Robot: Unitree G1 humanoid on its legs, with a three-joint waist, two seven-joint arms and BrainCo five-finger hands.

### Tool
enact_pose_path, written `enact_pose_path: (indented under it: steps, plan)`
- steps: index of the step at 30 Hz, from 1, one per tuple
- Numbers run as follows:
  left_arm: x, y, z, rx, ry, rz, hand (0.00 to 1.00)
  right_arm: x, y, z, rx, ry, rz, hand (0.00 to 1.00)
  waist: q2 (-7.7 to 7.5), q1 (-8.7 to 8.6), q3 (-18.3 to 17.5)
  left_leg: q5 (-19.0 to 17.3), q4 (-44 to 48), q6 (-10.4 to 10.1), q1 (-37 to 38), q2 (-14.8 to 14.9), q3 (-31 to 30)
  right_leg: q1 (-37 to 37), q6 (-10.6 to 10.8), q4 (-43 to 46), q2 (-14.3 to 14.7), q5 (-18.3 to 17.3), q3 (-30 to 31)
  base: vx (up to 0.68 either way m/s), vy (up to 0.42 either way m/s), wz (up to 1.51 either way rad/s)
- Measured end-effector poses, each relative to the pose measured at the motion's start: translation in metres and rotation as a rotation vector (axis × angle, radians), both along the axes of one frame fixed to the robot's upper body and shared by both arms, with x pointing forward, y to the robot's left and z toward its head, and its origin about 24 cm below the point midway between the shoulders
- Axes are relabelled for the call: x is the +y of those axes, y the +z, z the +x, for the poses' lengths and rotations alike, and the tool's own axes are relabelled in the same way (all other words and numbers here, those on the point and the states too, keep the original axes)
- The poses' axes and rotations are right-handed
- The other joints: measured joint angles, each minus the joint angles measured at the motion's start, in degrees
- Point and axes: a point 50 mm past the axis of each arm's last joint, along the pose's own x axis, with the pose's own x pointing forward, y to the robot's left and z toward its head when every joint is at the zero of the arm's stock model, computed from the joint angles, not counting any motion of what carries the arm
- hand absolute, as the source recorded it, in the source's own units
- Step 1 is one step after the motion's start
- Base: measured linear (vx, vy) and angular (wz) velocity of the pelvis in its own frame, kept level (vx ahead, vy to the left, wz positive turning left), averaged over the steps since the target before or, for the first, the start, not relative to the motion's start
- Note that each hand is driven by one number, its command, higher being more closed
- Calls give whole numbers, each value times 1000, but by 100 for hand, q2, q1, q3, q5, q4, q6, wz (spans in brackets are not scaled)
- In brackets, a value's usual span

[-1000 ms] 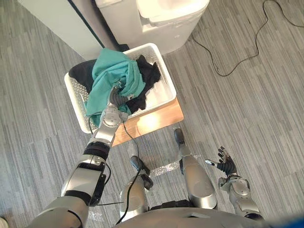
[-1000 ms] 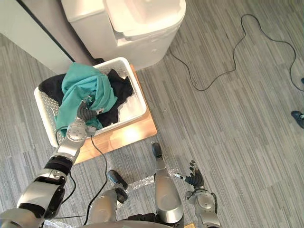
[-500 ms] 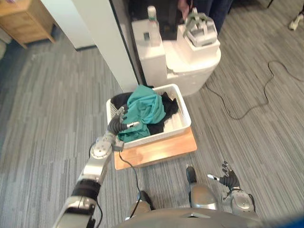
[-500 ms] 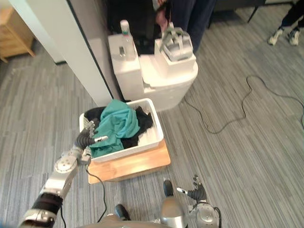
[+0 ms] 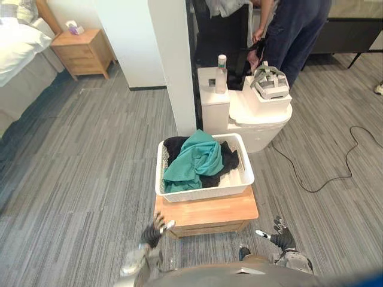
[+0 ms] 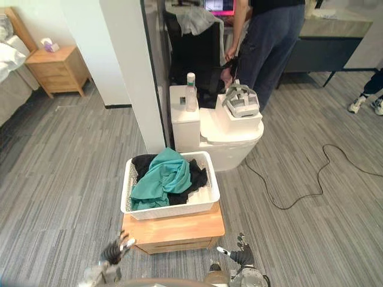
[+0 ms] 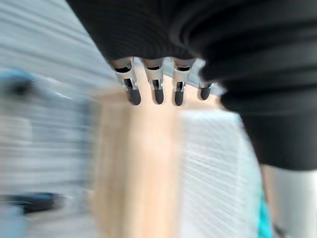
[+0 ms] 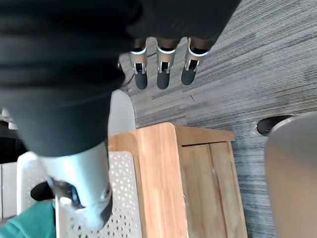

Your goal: Tidy the bed and pick cloth on bed and put in laundry

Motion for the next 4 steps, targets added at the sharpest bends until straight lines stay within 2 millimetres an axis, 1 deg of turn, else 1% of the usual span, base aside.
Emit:
enact_pose_path:
  steps: [1,2,3,4]
  plan:
    - [0,-2,-6,18,14,4,0,-1,-2,-4,15,-14,-5,0,10,53,-24,-4,-2,0,-4,4,4,-1,6,-10,2,-11,1,-49,-25,9]
    - [4,-3,-10,24,28,40,0,-4,-4,-10,37,-38,-17,0,-18,104,-63,-12,-4,3,-6,7,3,6,6,-14,3,-17,-5,-36,-23,2]
    - [7,-6,-20,60,26,89,0,-7,-7,-16,61,-64,-27,0,23,155,-85,-18,-5,0,-5,12,3,8,-23,-18,6,-39,-8,0,0,0]
    - [9,-9,-28,94,37,112,0,-8,-9,-21,84,-82,-33,0,9,171,-94,-21,-6,-4,-3,15,6,12,-11,-26,9,-55,-7,0,0,0]
